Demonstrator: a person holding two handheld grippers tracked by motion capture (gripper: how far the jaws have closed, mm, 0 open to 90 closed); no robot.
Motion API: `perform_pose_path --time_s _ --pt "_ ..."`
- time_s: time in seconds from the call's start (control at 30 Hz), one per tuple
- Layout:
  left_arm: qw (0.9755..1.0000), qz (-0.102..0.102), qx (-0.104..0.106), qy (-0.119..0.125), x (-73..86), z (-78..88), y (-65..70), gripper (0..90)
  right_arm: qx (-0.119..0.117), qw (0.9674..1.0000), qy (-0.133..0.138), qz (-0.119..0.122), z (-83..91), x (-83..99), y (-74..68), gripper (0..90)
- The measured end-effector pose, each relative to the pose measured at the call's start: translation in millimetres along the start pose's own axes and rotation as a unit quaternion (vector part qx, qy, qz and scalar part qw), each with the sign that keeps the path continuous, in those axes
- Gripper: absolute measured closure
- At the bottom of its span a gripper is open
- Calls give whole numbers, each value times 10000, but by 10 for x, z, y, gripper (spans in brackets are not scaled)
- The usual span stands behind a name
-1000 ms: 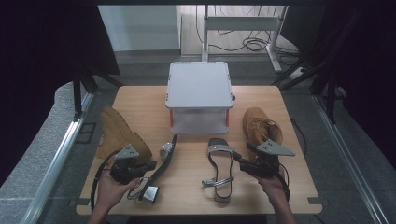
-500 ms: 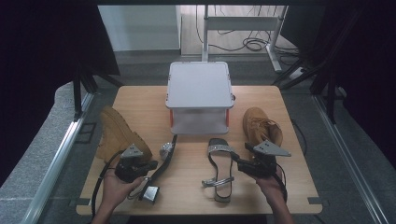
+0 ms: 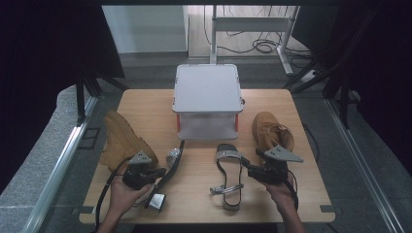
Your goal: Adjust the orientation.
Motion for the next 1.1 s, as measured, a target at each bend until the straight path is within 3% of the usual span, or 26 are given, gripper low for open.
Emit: perform_pose_path --time_s 0.53,0.67,0.7,0.77,1.1 --pt "9997 26 194 123 -32 -62 88 895 24 10000 0 -21 -3 5 6 328" --pt "9990 35 432 91 -58 -194 228 895 39 10000 -6 -31 -9 8 13 328" --pt "9986 -6 520 -96 -52 -276 293 893 40 10000 -11 -26 -11 10 15 328" --pt "9982 -47 555 -201 -47 -419 407 892 49 10000 2 -37 -1 7 23 328" --pt "9985 -11 532 -97 -77 -347 393 884 97 9999 36 -60 14 3 51 328"
Point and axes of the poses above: each handheld gripper's, and its own axes: z roughly backward along the jaws, x roughly out of its underside, y roughly to its right, the point moved 3 cm from there along -z, roughly forward along the jaws, and after that the axes turned 10 degrees about -z, right-handed, at the moved point
